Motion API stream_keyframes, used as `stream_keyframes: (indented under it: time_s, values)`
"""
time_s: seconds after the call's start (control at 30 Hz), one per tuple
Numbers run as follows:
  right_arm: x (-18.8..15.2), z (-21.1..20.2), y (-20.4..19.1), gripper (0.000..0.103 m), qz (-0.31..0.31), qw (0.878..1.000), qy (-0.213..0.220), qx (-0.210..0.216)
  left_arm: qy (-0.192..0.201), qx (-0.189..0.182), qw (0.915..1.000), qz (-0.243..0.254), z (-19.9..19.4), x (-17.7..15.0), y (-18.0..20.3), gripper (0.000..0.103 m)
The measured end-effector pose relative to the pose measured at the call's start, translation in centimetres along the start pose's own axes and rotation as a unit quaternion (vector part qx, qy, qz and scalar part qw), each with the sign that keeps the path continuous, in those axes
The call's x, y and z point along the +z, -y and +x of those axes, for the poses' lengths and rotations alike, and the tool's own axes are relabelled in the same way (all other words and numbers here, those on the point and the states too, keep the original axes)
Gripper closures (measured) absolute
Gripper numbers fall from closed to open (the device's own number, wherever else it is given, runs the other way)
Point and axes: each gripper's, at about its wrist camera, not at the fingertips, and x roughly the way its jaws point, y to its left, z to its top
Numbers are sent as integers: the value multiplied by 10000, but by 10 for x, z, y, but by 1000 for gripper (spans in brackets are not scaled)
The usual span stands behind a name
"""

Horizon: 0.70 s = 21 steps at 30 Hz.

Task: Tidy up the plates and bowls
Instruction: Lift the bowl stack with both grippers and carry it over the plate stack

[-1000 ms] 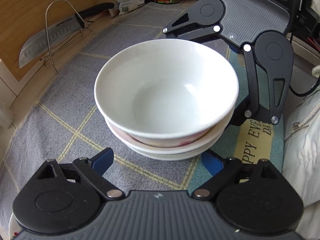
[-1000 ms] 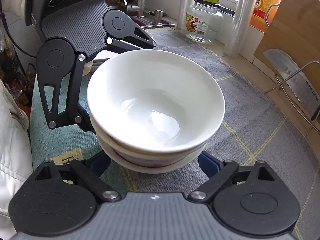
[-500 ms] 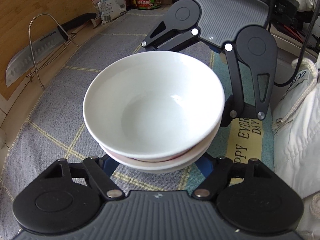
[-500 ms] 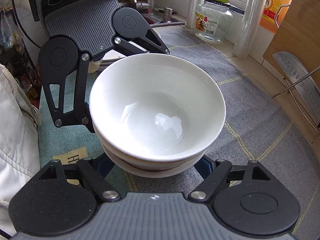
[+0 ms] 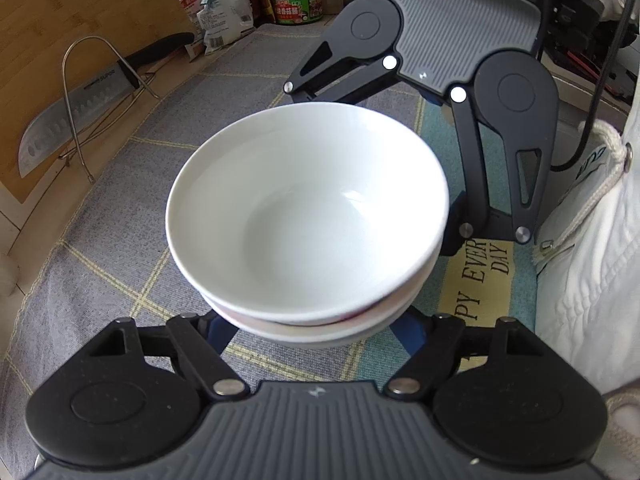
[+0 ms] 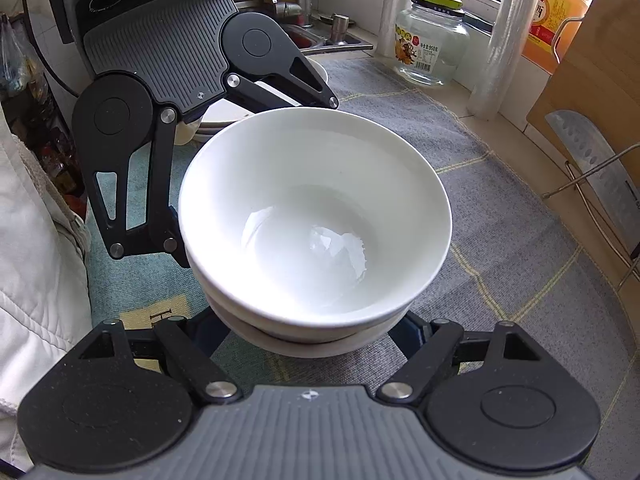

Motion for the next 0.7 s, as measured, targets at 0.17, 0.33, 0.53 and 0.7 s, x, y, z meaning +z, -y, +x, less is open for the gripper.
stream_keyframes:
  time_s: [0.17,0.33,0.53,0.7]
  values:
    - [7,-9,-5,16,-129,9999,12,-10,29,126,9999,-81,-13,2,5,24]
    - [19,-15,-14,16,-321,9995,20,70,-19,215,9994,-280,-29,-1,12,24]
    - [37,-15,-28,16,-526,9984,47,204,12,405,9983,-411,-53,-17,20,24]
    - [57,-10,-41,16,-784,9966,85,247,19,581,9966,-580,-70,-32,21,24]
